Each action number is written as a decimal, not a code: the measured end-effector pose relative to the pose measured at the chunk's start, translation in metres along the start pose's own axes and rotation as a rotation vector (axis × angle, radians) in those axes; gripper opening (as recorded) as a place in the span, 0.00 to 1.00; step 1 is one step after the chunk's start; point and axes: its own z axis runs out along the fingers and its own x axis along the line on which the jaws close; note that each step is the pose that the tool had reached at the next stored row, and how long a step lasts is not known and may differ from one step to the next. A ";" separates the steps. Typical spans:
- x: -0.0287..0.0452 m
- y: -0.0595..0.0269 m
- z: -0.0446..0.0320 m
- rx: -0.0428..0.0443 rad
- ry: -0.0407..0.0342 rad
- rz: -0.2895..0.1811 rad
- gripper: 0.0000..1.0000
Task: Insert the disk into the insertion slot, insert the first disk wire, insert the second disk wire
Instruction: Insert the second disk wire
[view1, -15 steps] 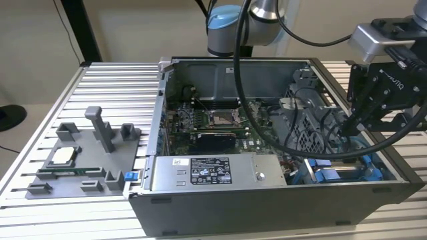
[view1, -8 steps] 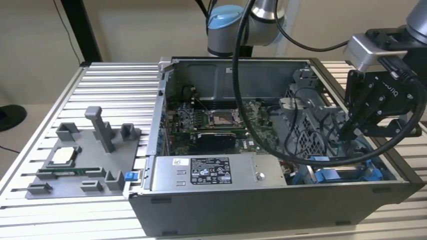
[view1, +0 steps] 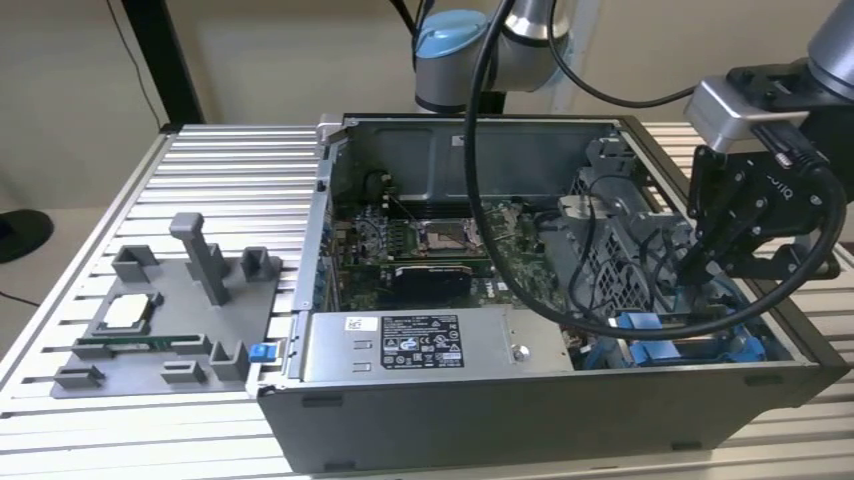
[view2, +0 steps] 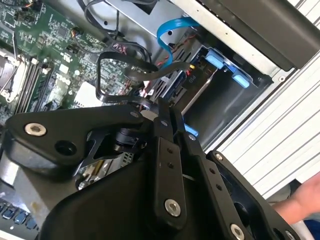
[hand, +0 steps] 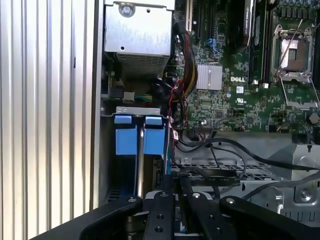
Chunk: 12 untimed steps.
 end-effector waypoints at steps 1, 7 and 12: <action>0.0000 0.0000 0.0000 0.0000 0.0001 0.000 0.00; 0.0004 -0.0009 0.0006 0.0002 -0.0010 0.000 0.00; 0.0008 -0.0014 0.0019 0.0020 -0.0011 0.000 0.00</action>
